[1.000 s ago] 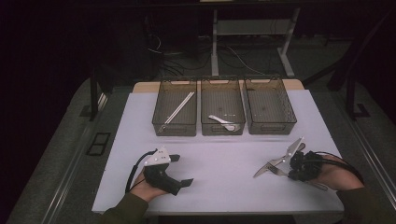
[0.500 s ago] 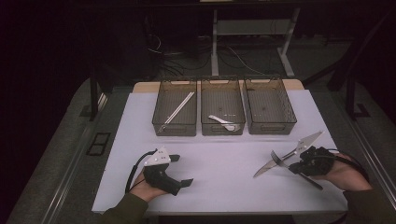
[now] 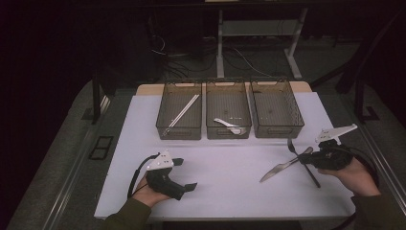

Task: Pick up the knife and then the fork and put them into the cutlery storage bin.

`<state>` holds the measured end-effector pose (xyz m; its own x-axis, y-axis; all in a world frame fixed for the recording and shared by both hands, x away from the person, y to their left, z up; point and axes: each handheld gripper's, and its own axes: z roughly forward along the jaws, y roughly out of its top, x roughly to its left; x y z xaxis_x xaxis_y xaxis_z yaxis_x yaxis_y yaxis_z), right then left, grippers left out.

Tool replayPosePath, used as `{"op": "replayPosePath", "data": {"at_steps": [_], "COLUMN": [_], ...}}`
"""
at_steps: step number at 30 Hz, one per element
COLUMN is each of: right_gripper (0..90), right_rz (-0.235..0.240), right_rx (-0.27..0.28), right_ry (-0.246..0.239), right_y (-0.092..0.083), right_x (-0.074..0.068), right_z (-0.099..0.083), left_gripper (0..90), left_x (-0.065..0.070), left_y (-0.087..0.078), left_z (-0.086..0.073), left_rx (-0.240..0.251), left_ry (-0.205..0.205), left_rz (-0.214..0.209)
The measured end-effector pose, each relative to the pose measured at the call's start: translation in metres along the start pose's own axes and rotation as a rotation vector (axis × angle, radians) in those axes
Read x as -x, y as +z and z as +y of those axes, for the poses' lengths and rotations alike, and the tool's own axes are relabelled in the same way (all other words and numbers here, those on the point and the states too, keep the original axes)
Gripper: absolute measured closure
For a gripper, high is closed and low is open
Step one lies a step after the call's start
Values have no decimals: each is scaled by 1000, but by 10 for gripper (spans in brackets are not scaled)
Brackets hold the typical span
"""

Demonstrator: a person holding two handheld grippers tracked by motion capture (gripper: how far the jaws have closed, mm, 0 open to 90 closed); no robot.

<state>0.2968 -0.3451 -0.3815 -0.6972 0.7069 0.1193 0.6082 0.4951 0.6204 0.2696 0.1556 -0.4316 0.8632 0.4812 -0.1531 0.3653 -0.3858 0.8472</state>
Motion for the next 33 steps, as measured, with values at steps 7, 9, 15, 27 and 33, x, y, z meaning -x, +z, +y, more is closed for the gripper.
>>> {"op": "replayPosePath", "data": {"at_steps": [7, 9, 15, 27, 33], "right_gripper": [851, 851, 851, 851, 851], "right_rz": [-10, -10, -16, -57, -98], "right_rx": [117, 140, 201, 302, 343], "right_ry": [55, 65, 82, 84, 86], "right_y": [-9, -11, -14, -19, -20], "right_x": [7, 10, 15, 24, 32], "right_z": [5, 8, 18, 50, 70], "left_gripper": [0, 0, 0, 0, 0], "left_x": [-2, -2, 0, -1, 0], "left_y": [-2, -3, -2, -1, -2], "left_z": [-1, -1, 0, 0, 0], "left_rx": [4, 11, 11, 12, 21], "left_ry": [9, 8, 18, 20, 8], "left_rz": [1, -1, -8, -8, -7]}}
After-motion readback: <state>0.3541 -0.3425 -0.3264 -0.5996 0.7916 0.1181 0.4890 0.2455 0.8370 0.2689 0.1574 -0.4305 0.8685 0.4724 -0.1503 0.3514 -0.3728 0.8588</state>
